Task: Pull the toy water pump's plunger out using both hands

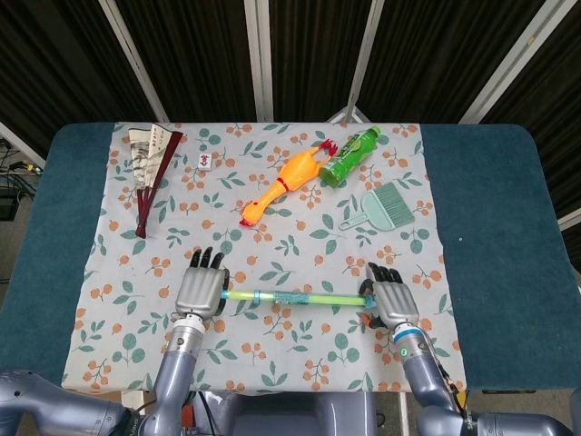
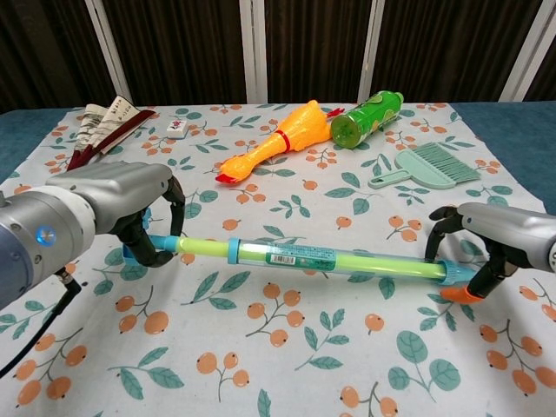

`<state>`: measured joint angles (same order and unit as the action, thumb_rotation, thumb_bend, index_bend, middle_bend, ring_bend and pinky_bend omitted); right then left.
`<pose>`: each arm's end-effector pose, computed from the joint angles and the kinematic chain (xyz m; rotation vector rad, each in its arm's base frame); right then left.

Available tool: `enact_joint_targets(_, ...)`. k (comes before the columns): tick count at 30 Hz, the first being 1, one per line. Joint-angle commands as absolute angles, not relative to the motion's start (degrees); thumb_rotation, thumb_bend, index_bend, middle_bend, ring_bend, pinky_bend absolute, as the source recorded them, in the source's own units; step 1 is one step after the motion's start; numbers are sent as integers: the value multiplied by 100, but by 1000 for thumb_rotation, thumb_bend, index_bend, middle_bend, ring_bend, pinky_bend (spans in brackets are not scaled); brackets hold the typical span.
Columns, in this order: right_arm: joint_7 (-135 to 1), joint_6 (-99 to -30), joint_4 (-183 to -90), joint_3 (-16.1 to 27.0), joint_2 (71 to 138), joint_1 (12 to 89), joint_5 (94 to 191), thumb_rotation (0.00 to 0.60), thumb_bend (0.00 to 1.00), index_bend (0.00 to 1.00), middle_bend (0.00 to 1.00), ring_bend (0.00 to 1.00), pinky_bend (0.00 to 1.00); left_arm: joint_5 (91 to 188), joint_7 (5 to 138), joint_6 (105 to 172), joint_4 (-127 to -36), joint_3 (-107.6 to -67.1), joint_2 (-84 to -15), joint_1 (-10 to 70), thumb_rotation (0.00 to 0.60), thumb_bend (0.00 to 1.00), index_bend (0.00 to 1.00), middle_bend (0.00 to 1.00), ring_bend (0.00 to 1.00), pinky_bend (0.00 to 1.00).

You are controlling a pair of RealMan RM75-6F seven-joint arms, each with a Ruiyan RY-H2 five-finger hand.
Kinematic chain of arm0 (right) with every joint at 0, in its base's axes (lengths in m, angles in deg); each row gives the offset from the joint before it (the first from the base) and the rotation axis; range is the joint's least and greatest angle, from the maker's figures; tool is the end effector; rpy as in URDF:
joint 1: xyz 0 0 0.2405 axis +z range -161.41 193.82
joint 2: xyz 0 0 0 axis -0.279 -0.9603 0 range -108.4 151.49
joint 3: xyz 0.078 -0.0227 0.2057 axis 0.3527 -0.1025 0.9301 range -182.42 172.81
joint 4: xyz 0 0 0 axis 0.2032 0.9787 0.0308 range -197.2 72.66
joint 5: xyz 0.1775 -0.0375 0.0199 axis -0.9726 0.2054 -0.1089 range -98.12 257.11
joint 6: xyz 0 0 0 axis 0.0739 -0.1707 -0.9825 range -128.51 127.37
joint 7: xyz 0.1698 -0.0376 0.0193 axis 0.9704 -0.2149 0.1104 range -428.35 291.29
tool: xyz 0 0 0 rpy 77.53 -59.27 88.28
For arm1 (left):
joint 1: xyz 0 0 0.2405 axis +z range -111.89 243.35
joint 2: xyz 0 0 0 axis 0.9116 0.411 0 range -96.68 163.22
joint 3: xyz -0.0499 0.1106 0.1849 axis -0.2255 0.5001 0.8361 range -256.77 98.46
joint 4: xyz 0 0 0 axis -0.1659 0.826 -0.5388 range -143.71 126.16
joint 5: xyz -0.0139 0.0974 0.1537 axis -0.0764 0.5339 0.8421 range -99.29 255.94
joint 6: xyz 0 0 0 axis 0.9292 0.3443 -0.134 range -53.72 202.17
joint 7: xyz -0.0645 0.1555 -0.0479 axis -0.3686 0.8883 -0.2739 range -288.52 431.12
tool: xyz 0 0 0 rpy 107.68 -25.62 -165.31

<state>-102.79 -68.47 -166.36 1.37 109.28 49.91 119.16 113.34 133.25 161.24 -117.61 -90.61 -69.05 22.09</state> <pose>-0.1693 -0.2718 -0.0067 1.6122 -1.3420 0.6426 -0.0781 0.2727 -0.0208 -1.6993 -1.0109 -0.6048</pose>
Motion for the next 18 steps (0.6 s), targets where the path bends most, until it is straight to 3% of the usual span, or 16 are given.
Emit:
enact_joint_targets(1, -10305, -6867, -16635, 164, 10950, 5012, 11899, 600, 332, 411, 0, 0, 0, 11338, 13330, 16111, -11773, -9061, -6894, 2201, 600, 490, 643, 123, 0, 23)
enact_joint_targets(7, -10364, -6887, -16612, 191, 10990, 5049, 11822, 600, 332, 426, 0, 0, 0, 11319, 13330, 16082, -11755, -9041, -6890, 2195, 600, 491, 644, 122, 0, 23)
enact_joint_targets(18, -10489, -6877, -16526, 277, 11123, 5167, 11611, 600, 358, 595, 21, 0, 0, 11270, 13218, 15999, -11702, -9042, -6831, 2231, 600, 490, 645, 122, 0, 23)
